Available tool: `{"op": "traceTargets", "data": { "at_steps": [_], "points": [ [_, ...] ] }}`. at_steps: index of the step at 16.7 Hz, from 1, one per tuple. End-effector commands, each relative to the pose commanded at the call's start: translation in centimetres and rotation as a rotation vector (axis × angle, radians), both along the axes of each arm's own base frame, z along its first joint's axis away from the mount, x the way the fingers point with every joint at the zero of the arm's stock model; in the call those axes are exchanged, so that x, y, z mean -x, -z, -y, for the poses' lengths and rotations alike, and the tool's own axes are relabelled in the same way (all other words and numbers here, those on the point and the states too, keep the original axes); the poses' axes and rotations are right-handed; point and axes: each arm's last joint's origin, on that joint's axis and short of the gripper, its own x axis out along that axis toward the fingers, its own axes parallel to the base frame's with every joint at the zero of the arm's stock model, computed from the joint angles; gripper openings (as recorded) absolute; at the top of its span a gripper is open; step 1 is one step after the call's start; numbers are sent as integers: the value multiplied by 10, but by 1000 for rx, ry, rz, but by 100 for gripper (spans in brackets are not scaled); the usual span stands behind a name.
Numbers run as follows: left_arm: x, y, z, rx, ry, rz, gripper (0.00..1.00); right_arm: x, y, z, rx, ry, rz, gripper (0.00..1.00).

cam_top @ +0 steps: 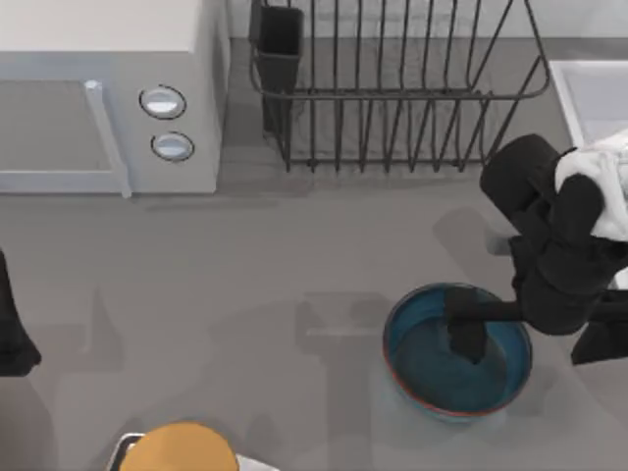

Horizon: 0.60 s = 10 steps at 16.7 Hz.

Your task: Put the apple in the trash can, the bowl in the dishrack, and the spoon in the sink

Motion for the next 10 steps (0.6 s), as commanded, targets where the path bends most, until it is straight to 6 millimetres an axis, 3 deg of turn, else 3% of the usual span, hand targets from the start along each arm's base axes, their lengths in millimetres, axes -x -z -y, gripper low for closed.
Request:
{"op": "traceTargets", "data": {
  "at_steps": [3,10],
  "points": [
    [0,0,0,0,0,0,100,0,0,0,0,0,0,100],
    [0,0,0,0,0,0,100,0,0,0,0,0,0,47]
  ]
}}
